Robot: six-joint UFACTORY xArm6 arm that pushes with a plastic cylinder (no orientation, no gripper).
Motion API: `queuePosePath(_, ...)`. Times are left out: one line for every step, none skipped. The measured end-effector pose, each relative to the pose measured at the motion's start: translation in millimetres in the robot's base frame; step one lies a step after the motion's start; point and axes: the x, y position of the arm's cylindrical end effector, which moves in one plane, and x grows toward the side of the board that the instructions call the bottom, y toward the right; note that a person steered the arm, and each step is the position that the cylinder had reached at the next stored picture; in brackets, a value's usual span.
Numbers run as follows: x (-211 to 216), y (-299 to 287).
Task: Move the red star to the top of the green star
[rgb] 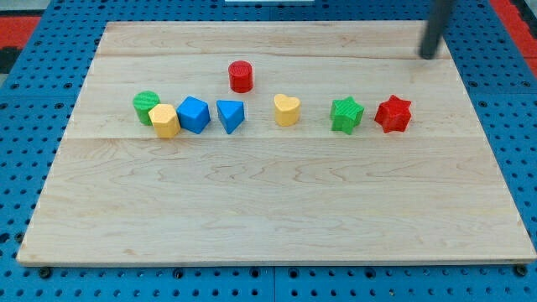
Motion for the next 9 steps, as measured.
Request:
queuePosePath(93,2)
queuePosePath(118,-14)
queuePosePath(118,-14)
queuePosePath(146,-14)
queuePosePath(151,-85)
queuePosePath(71,-120)
queuePosePath(20,-184)
queuePosePath(17,-135)
queuePosePath(28,-79)
